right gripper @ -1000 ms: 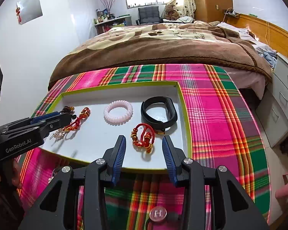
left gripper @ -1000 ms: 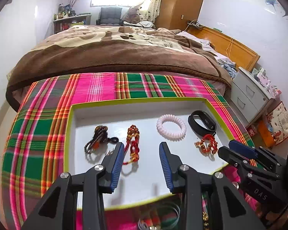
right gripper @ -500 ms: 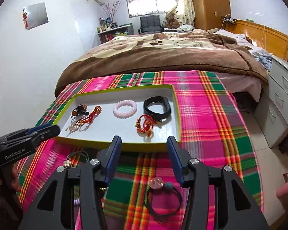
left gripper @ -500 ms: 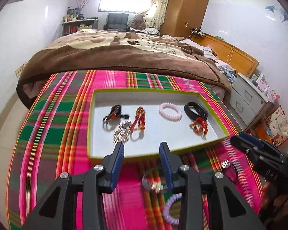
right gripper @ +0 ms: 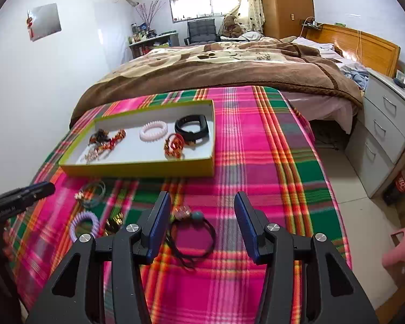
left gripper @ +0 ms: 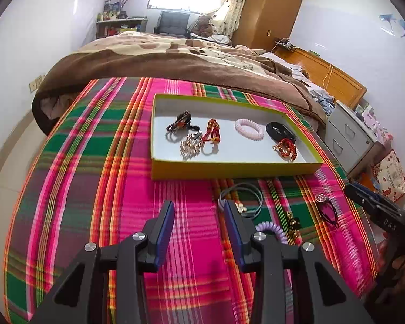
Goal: Organize jewelry
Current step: 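Withdraw both grippers from the tray back over the remaining jewelry, then grasp the black hair tie with round charm with the right gripper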
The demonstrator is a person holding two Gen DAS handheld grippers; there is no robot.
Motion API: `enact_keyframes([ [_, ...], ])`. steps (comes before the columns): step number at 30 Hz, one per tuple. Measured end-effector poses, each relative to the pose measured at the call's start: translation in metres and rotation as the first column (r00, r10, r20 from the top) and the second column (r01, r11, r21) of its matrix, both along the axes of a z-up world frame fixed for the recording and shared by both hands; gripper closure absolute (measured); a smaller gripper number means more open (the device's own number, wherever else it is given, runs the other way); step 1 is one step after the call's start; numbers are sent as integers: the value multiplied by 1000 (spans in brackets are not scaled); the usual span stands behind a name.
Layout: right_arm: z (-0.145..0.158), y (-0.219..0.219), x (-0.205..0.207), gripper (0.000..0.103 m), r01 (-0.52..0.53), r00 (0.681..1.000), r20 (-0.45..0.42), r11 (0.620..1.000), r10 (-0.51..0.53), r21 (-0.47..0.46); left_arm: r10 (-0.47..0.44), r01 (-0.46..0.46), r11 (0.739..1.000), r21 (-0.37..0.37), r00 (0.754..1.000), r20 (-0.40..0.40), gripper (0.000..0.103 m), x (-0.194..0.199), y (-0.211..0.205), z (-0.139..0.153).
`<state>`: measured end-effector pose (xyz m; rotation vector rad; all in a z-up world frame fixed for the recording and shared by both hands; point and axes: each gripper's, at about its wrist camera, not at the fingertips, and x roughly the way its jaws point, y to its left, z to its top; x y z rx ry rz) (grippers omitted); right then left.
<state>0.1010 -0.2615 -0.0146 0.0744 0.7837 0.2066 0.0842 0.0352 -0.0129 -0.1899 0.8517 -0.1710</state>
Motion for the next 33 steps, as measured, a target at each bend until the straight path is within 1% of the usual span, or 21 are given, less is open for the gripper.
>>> enact_keyframes([
  [4, -12, -5, -4, 53, -17, 999, -33, 1000, 17, -5, 6, -7, 999, -39, 1000, -8, 65, -6, 6, -7],
  [6, -17, -4, -4, 53, -32, 998, -49, 999, 31, -28, 10, -11, 999, -34, 1000, -19, 65, -8, 7, -11],
  [8, -23, 0, 1, 53, -53, 996, -70, 998, 50, -40, -1, 0, 999, -45, 1000, -27, 65, -11, 6, -15],
  [10, -25, 3, 5, 53, -70, 995, -75, 997, 68, -26, -16, 14, 998, -56, 999, -30, 65, -13, 5, -17],
  [13, -28, 10, 11, 53, -95, 992, -86, 995, 94, -7, -15, 14, 999, -44, 999, -32, 65, -15, 3, -17],
  [15, -30, 17, 14, 53, -115, 989, -91, 993, 113, -24, -15, 13, 999, -46, 999, -34, 65, -15, 3, -18],
  [17, -32, 21, 19, 53, -117, 988, -102, 992, 113, -40, -20, 18, 998, -52, 999, -33, 65, -15, 3, -17],
  [20, -35, 24, 23, 53, -125, 986, -111, 992, 121, -33, -14, 12, 999, -53, 999, -36, 65, -15, 5, -18],
  [23, -37, 28, 23, 53, -125, 986, -122, 990, 116, -67, -7, 5, 998, -55, 999, -38, 65, -13, 7, -19],
  [32, -38, 31, 24, 53, -122, 986, -123, 988, 110, -96, -9, 7, 999, -48, 999, -48, 65, -10, 5, -23],
  [33, -38, 31, 24, 57, -121, 986, -122, 988, 109, -99, -10, 8, 999, -47, 999, -49, 65, -9, 4, -23],
])
